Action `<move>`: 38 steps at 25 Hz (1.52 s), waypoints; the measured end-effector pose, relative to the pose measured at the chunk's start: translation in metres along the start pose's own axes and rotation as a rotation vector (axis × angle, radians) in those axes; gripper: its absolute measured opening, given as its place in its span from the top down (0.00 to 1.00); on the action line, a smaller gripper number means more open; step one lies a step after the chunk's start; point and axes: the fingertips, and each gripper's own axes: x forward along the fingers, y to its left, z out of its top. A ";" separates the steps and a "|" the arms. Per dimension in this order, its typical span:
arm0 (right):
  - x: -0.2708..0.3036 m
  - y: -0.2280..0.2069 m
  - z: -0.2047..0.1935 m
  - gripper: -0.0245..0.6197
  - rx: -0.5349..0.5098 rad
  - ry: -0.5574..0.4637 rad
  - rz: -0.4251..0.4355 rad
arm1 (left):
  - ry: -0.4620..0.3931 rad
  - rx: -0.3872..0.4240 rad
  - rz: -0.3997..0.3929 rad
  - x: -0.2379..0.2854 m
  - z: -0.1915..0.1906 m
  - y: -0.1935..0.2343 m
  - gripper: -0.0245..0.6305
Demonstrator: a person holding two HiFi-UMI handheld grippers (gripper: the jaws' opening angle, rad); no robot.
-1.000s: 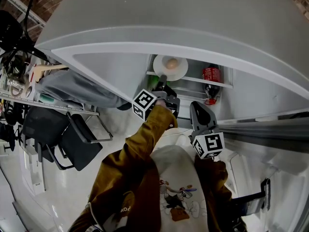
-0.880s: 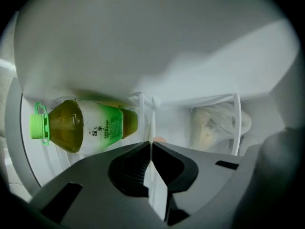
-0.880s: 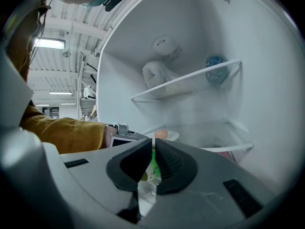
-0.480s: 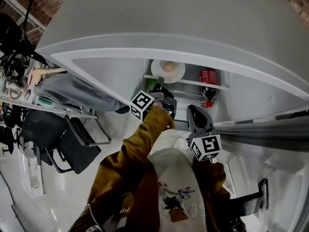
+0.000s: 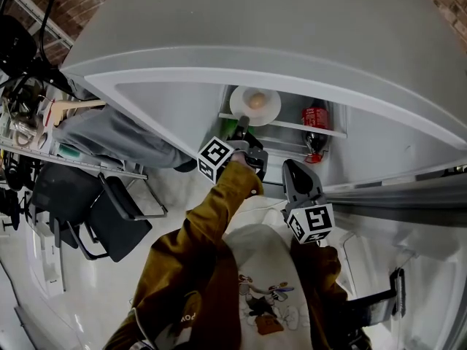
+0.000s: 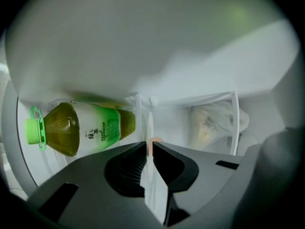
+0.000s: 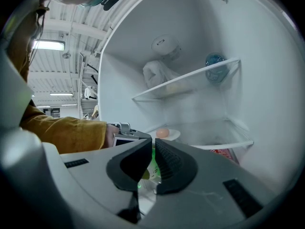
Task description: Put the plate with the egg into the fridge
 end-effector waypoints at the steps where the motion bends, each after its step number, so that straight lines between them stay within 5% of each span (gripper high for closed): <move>1: -0.001 0.000 0.000 0.95 0.001 0.000 0.001 | 0.001 0.005 -0.001 0.000 0.000 0.000 0.93; 38: -0.011 -0.003 -0.008 0.95 0.006 0.004 -0.004 | 0.057 -0.017 0.005 0.000 -0.009 0.005 0.93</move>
